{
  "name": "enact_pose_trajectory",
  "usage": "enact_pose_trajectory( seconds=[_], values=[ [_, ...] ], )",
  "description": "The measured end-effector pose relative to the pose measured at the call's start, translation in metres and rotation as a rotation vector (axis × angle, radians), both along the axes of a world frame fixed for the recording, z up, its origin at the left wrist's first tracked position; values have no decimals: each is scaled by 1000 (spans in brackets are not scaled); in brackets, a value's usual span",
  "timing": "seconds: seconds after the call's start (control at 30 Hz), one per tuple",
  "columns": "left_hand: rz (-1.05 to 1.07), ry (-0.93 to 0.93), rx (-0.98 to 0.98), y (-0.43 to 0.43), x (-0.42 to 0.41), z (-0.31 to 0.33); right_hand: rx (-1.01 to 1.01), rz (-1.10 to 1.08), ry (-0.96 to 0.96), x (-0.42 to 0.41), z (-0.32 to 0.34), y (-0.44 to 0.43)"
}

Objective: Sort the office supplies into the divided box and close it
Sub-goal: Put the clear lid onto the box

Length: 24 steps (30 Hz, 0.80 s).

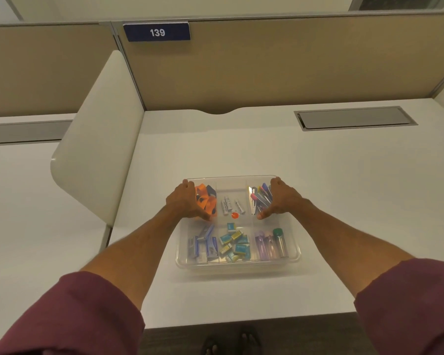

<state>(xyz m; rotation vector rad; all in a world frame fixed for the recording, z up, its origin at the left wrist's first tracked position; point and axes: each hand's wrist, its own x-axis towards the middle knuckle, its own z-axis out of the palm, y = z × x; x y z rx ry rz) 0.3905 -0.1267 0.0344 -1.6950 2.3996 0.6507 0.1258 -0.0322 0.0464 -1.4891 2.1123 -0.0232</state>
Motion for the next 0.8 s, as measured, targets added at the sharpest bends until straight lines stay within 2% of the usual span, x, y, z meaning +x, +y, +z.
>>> enact_pose_trajectory(
  seconds=[0.17, 0.3, 0.4, 0.6, 0.8],
  values=[
    [-44, 42, 72, 9, 5, -1, -19, -17, -59, 0, 0, 8],
    [-70, 120, 8, 22, 10, 2, -46, -12, -22, 7, 1, 19],
    [-28, 222, -64, 37, 14, 2, -140, -90, -51, 12, -1, 35],
    [332, 534, 40, 70, 28, -7, -227, -276, -125, 20, -11, 70],
    [555, 640, 259, 98, 50, -25, -228, -539, -390, 26, -24, 103]
  ],
)
